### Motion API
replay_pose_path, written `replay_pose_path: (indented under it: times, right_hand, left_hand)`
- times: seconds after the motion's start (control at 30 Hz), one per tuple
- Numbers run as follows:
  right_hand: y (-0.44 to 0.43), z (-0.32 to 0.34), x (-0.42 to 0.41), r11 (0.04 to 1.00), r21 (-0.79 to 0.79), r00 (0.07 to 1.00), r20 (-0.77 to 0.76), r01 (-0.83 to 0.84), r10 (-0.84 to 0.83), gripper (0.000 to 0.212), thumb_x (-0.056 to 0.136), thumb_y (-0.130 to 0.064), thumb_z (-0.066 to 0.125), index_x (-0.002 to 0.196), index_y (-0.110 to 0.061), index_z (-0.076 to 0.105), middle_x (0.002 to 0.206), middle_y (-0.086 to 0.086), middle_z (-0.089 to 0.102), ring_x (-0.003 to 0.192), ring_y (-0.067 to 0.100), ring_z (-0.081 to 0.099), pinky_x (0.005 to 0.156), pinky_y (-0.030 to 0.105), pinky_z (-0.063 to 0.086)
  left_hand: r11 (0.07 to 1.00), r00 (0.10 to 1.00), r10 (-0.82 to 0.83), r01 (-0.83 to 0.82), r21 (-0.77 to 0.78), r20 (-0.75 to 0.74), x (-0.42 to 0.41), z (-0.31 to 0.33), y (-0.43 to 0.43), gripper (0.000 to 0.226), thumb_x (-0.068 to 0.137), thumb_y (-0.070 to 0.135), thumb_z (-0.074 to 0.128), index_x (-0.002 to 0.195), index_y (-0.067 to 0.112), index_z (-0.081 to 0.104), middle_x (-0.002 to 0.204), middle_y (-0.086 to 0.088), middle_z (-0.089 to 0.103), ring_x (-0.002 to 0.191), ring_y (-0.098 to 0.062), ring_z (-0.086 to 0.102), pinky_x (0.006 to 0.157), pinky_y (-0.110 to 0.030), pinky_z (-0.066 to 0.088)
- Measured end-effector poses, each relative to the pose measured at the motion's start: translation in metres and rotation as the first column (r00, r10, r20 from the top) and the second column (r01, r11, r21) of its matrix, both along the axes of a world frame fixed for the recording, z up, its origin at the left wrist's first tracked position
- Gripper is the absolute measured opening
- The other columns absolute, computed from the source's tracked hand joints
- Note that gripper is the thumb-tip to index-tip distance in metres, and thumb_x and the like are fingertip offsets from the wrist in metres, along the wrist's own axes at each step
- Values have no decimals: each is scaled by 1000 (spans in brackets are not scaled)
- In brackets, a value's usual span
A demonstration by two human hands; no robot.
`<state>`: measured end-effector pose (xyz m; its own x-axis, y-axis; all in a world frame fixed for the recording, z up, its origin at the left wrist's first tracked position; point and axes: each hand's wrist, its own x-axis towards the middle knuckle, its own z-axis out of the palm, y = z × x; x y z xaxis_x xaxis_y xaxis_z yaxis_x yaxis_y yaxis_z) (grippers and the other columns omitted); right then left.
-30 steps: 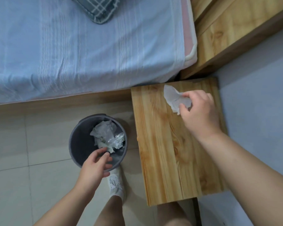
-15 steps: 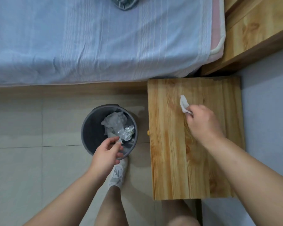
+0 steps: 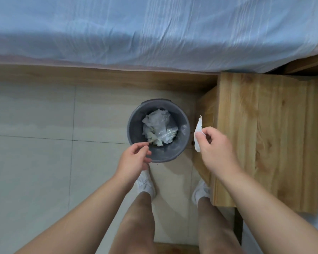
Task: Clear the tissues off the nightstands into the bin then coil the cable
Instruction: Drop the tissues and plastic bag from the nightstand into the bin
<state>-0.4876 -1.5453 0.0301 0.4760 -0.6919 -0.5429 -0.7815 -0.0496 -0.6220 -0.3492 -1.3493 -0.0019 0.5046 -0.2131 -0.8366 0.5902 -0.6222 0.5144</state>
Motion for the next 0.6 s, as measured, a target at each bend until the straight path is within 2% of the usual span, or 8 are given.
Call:
replay_pose_path:
  times: [0.17,0.3,0.33,0.37,0.4,0.47,0.53,0.6]
  right_hand:
    - [42,-28,27,988,117,995,-10,97,-96,23,94,-43,54,80,-26,63,71,-11,66,59,3,54,58,32,44]
    - [55,-76,49,985,154,993,-96,83,-69,14,96,-38,63,84,-31,65,79,-12,70,77,5,66,58,25,41]
    - [56,-91,53,980,186,990,-133,69,-44,8,96,-39,65,92,-32,66,92,-13,73,84,7,67,61,23,42]
    - [56,-105,57,968,248,987,-161,45,-4,14,95,-41,68,107,-33,68,112,-9,75,94,9,68,67,21,46]
    - [57,-118,58,946,323,982,-184,19,43,36,95,-44,70,127,-30,65,132,-5,70,110,13,67,80,24,51]
    - [55,-137,59,919,394,969,-218,-22,117,66,94,-49,70,153,-26,50,155,-2,54,138,20,55,111,37,46]
    - [53,-146,54,936,350,963,-242,-29,121,63,96,-46,68,152,-21,53,153,-1,57,136,19,56,113,36,43]
    - [50,-149,44,958,275,968,-251,77,-6,50,97,-39,68,142,-17,64,139,2,68,117,15,63,97,28,45]
  left_hand:
    - [999,1000,24,-24,21,-13,31,-16,31,17,109,24,56,117,24,71,101,-2,76,76,-14,70,66,-27,58]
    - [999,1000,11,-11,33,11,51,-44,46,17,109,27,58,116,22,72,103,-2,78,76,-13,71,68,-29,59]
    - [999,1000,11,-12,33,14,55,-53,49,17,109,27,58,116,21,72,103,-2,78,76,-13,71,68,-29,59]
    - [999,1000,8,-9,33,22,60,-62,52,17,108,27,58,115,22,73,102,-1,78,76,-13,71,68,-29,59]
    - [999,1000,1,-2,39,26,63,-70,55,17,107,27,59,114,23,74,100,1,79,77,-13,72,67,-28,59]
    - [999,1000,-11,10,46,21,70,-86,59,15,105,26,60,109,25,75,96,4,79,79,-15,73,69,-30,60]
    - [998,1000,-26,26,58,-3,74,-96,64,13,105,28,61,105,26,74,98,2,79,83,-18,74,74,-34,60]
    - [997,999,-35,35,71,-10,77,-101,67,13,106,28,61,104,25,73,102,-1,78,85,-20,73,76,-36,59]
